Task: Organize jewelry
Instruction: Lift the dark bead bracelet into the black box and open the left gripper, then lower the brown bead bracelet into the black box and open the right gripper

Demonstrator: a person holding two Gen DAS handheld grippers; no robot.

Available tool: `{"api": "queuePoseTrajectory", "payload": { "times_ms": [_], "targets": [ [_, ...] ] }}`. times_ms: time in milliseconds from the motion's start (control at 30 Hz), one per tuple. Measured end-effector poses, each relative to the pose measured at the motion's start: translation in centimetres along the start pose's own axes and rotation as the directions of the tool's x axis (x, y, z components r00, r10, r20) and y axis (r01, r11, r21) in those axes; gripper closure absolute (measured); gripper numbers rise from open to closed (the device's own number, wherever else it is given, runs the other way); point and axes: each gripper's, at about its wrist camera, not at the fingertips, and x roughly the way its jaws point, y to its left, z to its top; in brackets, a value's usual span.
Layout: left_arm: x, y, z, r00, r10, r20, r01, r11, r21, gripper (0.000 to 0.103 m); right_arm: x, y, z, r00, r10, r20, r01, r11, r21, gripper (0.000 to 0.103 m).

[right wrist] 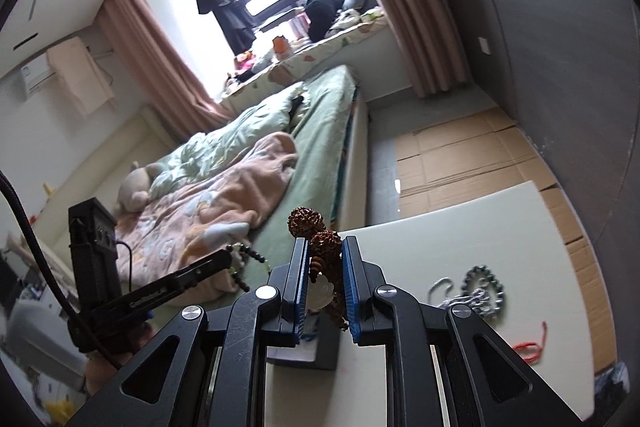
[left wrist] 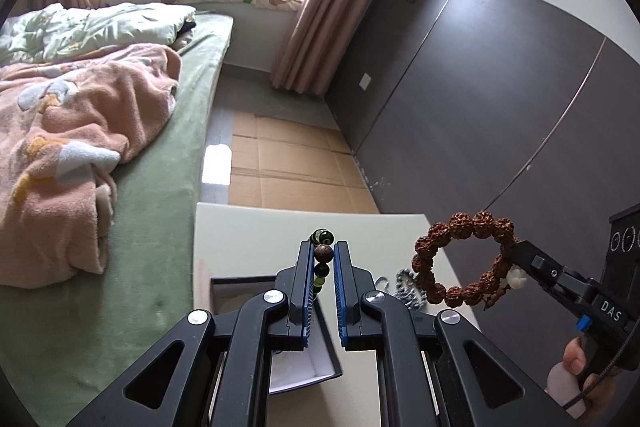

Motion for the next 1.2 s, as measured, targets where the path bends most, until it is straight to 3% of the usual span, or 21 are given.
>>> {"api": "queuePoseTrajectory", "payload": {
  "times_ms": [200,367,400,467,533,867,1100,1133,1200],
  "targets": [
    [2.3,1.0,-1.2,0.995,-0.015,-0.1,0.014,1.0,-0.012,0.093,1.9,1.5,-1.1,0.999,0.01,-0.041,-0.011,0.999,-0.03,0.086],
    [4.3,2.6,-1.7,0.979,0.018,-0.205,-0.031,0.998,-0.061,0.091,3.2,1.8,-2.0,0.997,0.007,-0.076,-0.01,0.999,-0.035,0.086],
    [4.3,3.2,-1.6,0.977,0.028,-0.213,-0.047,0.995,-0.085,0.088,3.5,1.8,-2.1,0.997,0.009,-0.082,-0.012,0.999,-0.034,0.086],
    [4.1,3.8,-1.5,0.978,0.036,-0.208,-0.059,0.992,-0.109,0.053,3.8,1.9,-2.3,0.996,0.015,-0.092,-0.018,0.999,-0.031,0.086],
    [3.1,4.7,-1.2,0.985,0.031,-0.167,-0.057,0.987,-0.151,0.044,4.2,2.0,-2.5,0.995,0.025,-0.101,-0.028,0.999,-0.028,0.086],
    [1.2,6.5,-0.4,0.989,0.092,-0.113,-0.112,0.976,-0.186,0.044,7.0,3.6,-3.8,0.982,0.093,-0.164,-0.095,0.996,-0.001,0.085],
    [0.0,7.7,0.1,0.991,0.105,-0.08,-0.12,0.968,-0.221,0.044,11.1,3.7,-5.4,0.949,0.175,-0.261,-0.156,0.983,0.094,0.084],
    [0.0,7.7,0.1,0.991,0.105,-0.08,-0.12,0.968,-0.222,0.044,12.0,3.4,-5.8,0.945,0.168,-0.281,-0.141,0.983,0.116,0.083],
    [0.0,7.6,0.0,0.991,0.105,-0.082,-0.121,0.968,-0.219,0.044,13.5,2.7,-6.3,0.932,0.143,-0.332,-0.1,0.985,0.144,0.067]
  ]
}}
